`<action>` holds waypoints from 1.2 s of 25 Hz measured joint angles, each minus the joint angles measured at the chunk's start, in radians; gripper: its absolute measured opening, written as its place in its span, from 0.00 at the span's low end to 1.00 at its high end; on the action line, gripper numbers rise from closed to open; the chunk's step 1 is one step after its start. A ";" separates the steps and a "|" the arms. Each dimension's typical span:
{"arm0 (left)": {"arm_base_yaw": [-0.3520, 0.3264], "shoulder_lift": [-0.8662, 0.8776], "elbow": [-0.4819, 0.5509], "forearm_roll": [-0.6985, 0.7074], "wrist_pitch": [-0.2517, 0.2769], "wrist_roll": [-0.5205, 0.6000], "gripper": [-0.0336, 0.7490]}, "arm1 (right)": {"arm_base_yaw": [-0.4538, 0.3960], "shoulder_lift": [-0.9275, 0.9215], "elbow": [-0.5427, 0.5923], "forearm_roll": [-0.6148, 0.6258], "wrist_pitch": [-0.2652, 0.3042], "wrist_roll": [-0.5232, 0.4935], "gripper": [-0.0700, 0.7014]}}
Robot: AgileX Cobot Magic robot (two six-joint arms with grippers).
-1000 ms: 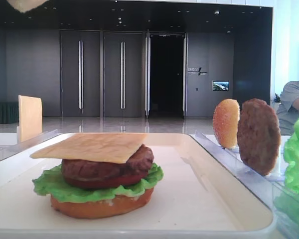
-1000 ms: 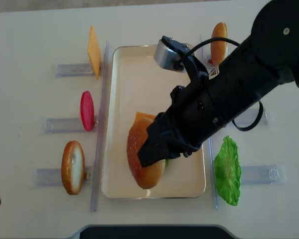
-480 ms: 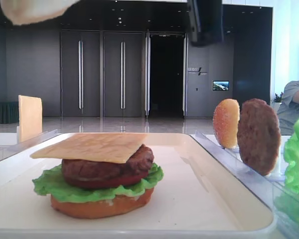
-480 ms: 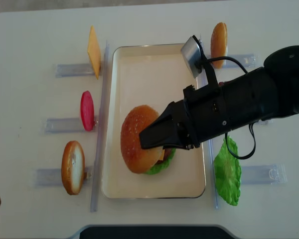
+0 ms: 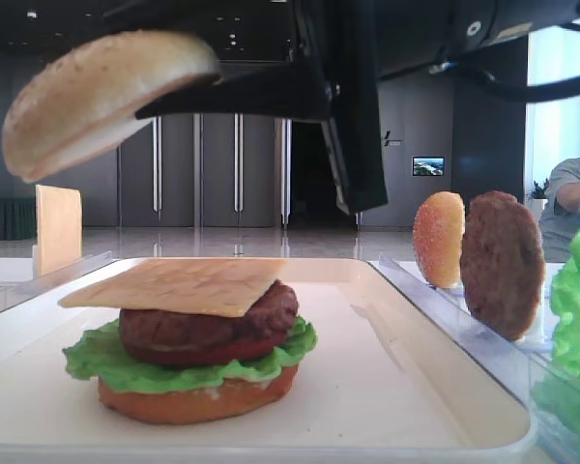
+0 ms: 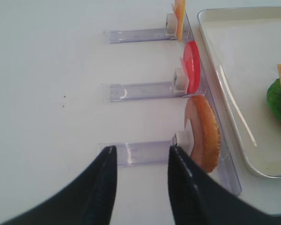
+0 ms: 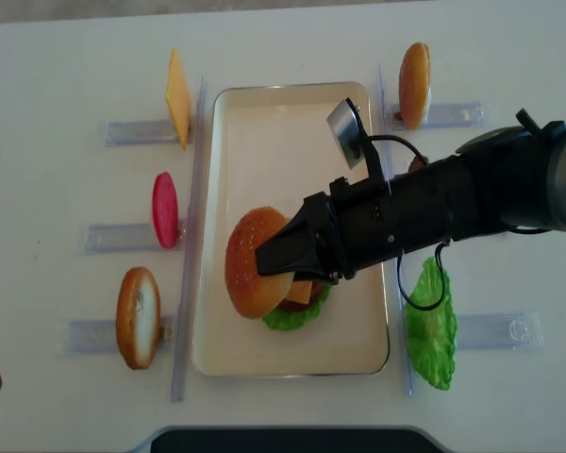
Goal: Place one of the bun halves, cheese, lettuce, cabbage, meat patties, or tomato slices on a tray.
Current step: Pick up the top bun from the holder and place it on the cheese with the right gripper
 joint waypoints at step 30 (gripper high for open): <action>0.000 0.000 0.000 0.006 0.000 -0.001 0.40 | -0.019 0.042 0.000 0.006 -0.101 -0.079 0.42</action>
